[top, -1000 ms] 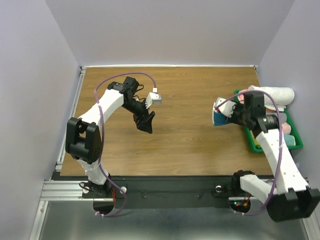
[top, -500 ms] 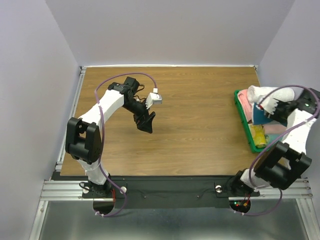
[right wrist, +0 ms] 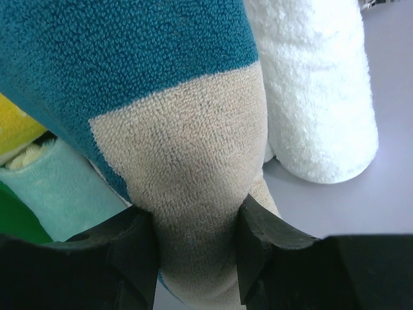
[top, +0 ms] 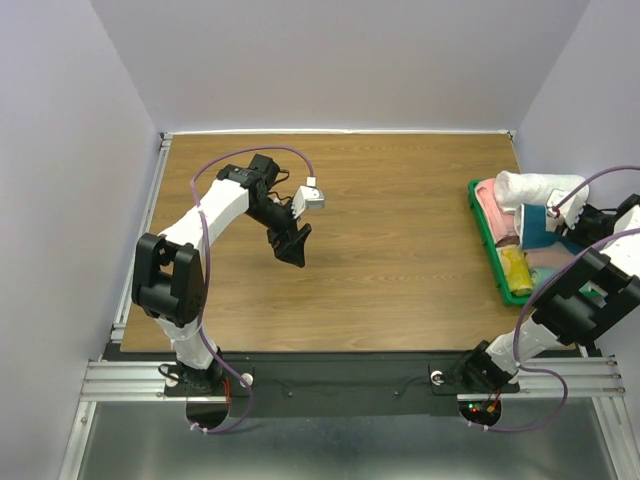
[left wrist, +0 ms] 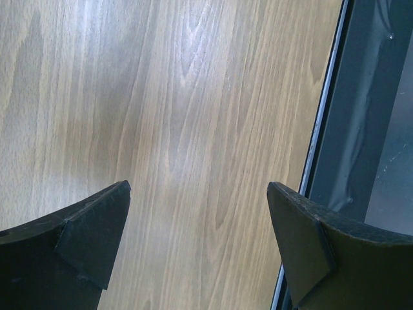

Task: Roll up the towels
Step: Place the rolled towel into the container

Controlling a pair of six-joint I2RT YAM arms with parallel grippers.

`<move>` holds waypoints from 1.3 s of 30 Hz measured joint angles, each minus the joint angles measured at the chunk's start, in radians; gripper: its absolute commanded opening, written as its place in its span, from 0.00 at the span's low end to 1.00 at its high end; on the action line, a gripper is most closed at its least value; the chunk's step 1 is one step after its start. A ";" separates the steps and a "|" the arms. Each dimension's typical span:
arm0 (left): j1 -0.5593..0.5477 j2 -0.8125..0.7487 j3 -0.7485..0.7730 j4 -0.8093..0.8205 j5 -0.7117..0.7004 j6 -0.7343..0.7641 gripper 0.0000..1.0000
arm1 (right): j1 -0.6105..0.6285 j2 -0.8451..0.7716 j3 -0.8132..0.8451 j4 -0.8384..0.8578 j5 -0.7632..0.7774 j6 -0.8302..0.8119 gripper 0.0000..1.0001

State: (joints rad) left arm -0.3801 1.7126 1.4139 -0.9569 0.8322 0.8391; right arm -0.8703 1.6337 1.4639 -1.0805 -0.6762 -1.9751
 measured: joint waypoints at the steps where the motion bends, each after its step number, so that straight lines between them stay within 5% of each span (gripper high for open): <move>1: 0.000 0.003 0.000 0.000 0.000 0.000 0.99 | 0.000 0.001 -0.001 -0.002 -0.013 -0.001 0.01; 21: -0.002 0.054 0.001 0.013 -0.007 -0.012 0.99 | 0.002 0.090 -0.087 0.153 0.015 -0.011 0.04; 25: -0.006 0.084 0.003 0.017 -0.007 -0.014 0.99 | 0.015 0.090 -0.109 0.197 0.023 -0.011 0.19; 29: -0.006 0.089 0.003 0.018 -0.008 -0.015 0.99 | 0.028 0.090 -0.122 0.237 0.031 -0.011 0.57; 31: -0.006 0.089 0.003 0.018 -0.008 -0.015 0.99 | 0.034 0.090 -0.124 0.248 0.034 -0.013 0.67; 39: -0.006 0.089 0.005 0.018 -0.014 -0.014 0.99 | 0.042 0.075 -0.155 0.287 0.040 -0.015 0.80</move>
State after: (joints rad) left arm -0.3862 1.8019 1.4189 -0.9390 0.8177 0.8246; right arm -0.8284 1.7088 1.3090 -0.7933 -0.6361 -1.9903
